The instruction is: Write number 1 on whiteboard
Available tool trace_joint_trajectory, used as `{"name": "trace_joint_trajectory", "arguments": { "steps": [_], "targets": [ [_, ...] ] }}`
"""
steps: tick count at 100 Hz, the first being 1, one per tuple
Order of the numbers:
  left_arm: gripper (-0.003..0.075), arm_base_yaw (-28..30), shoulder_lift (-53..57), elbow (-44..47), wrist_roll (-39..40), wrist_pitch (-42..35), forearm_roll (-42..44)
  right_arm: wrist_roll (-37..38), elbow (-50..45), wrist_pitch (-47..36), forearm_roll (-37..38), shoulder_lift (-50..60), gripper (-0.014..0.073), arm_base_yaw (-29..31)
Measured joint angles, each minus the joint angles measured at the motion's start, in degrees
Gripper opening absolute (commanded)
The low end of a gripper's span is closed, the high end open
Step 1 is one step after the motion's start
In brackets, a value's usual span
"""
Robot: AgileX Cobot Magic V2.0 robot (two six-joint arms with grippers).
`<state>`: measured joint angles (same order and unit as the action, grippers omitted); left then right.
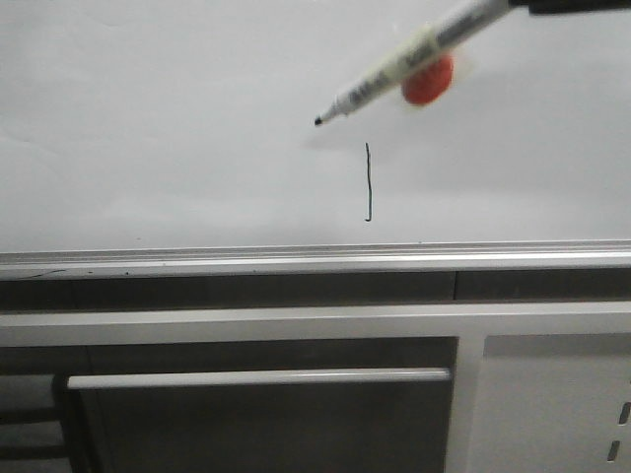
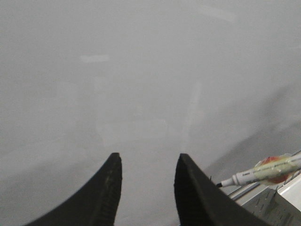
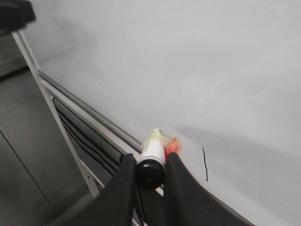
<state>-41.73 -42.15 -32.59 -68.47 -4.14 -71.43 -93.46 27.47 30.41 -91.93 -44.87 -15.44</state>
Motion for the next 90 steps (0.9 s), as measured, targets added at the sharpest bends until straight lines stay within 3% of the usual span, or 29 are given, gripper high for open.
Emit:
{"name": "trace_joint_trajectory", "arguments": {
  "steps": [19,36,46,58,90],
  "targets": [
    [0.0244,0.0,-1.5,0.0,-0.11,8.06,0.99,7.02,1.17,2.38,2.15,5.67,-0.0043,0.0],
    [0.0245,0.0,-5.96,-2.57,-1.18,18.7,3.24,18.35,5.51,8.9,15.29,5.11,-0.0043,0.0],
    [0.029,0.0,-8.53,-4.7,-3.3,23.44,3.83,23.42,8.63,13.84,21.54,3.67,-0.0043,0.0],
    [0.0383,0.0,-11.36,-6.52,-5.41,28.14,4.6,25.23,11.38,19.7,24.63,1.87,-0.0043,0.0],
    [0.0386,0.0,-14.79,-8.84,-8.75,37.98,6.03,26.47,15.29,25.03,26.14,-0.75,-0.0043,0.0]
  ]
}}
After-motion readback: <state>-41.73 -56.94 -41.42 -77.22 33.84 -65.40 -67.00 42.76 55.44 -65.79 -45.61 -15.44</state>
